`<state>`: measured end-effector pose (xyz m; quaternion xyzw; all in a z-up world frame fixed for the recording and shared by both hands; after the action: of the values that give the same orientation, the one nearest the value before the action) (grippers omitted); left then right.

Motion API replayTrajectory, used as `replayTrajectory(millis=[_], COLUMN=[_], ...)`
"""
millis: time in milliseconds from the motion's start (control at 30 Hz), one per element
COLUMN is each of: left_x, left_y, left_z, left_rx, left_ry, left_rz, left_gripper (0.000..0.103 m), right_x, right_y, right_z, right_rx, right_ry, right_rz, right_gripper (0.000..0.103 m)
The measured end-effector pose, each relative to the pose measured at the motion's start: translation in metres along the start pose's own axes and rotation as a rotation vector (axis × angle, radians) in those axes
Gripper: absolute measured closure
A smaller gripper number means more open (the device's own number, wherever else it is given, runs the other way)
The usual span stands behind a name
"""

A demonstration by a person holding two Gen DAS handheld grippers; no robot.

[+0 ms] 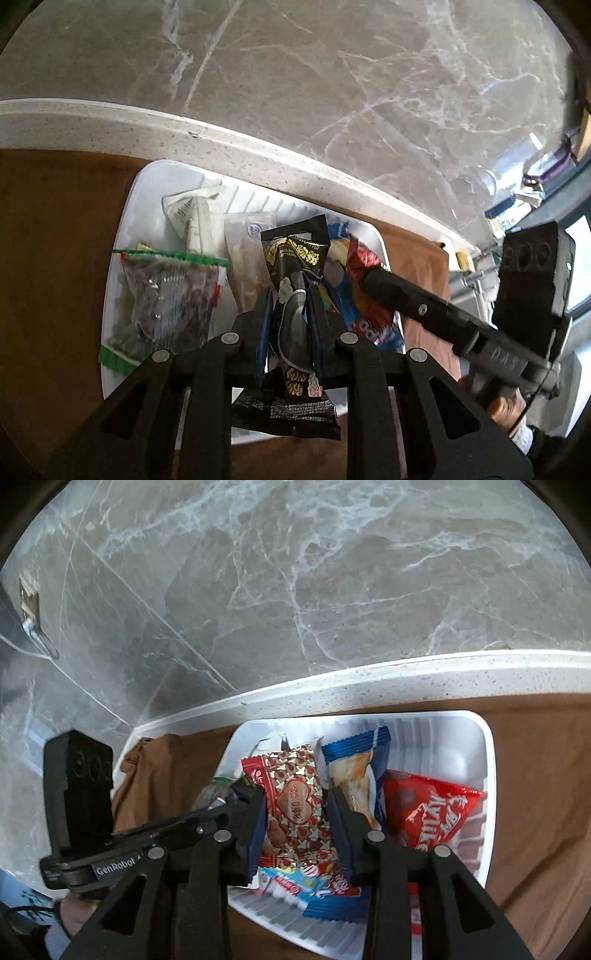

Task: Organize snacks
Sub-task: 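Carry both packets into the white tray and open both grippers, then move both grippers back toward the red-white candy and orange bar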

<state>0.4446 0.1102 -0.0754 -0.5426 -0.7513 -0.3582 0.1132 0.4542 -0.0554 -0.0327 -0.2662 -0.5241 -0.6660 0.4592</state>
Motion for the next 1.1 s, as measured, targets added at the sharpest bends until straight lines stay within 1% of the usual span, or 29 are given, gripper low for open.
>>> replayTrajectory(millis=[33,100,133,167,200,233,300,400,567,633,833,1100], left_x=[-0.002,-0.003,-0.002,0.000,0.001,0.002,0.005,0.011,0.034,0.047,0.079,0.111], left_y=[0.002,0.004,0.004,0.005,0.005,0.005,0.006,0.006,-0.002,-0.008,-0.034,-0.080], left_z=[0.000,-0.001,-0.003,-0.004,-0.006,-0.008,-0.013,-0.021,-0.035,-0.040,-0.054,-0.065], left_rx=[0.001,-0.011,-0.022,-0.031,-0.040,-0.048,-0.069,-0.090,-0.132,-0.152,-0.189,-0.224], left_ry=[-0.003,0.015,0.023,0.029,0.031,0.034,0.056,0.062,0.074,0.090,0.132,0.222], left_rz=[-0.004,-0.014,-0.019,-0.028,-0.034,-0.035,-0.044,-0.064,-0.096,-0.109,-0.120,-0.113], left_gripper=[0.080,0.068,0.049,0.041,0.041,0.041,0.041,0.041,0.041,0.041,0.041,0.041], right_x=[-0.001,-0.002,-0.001,0.002,0.004,0.007,0.012,0.022,0.042,0.049,0.067,0.088], right_y=[0.000,-0.001,-0.001,-0.001,-0.001,-0.001,-0.001,-0.003,-0.013,-0.019,-0.042,-0.085], right_z=[0.002,0.005,0.006,0.007,0.008,0.008,0.006,0.002,0.005,0.009,0.020,0.039], right_rx=[0.006,0.021,0.027,0.035,0.042,0.046,0.044,0.046,0.067,0.089,0.147,0.215], right_ry=[-0.009,-0.021,-0.027,-0.040,-0.042,-0.038,-0.039,-0.036,-0.027,-0.032,-0.029,-0.004], right_rz=[-0.003,-0.011,-0.019,-0.032,-0.040,-0.050,-0.057,-0.073,-0.096,-0.103,-0.111,-0.103], right_gripper=[0.065,0.065,0.062,0.060,0.056,0.055,0.055,0.055,0.055,0.055,0.055,0.055])
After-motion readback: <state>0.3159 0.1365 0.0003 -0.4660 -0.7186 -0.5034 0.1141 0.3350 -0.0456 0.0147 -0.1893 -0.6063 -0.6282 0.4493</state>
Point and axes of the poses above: each gripper's, at about its wrist camera, not at the fingertips, and x roughly against the way its jaws point, z to its left, y to its top, the point moved 5 cm from there along -x, roughly the way its jaws point, and after that the axes turned 14 degrees about -y, right-handed, at the moved point
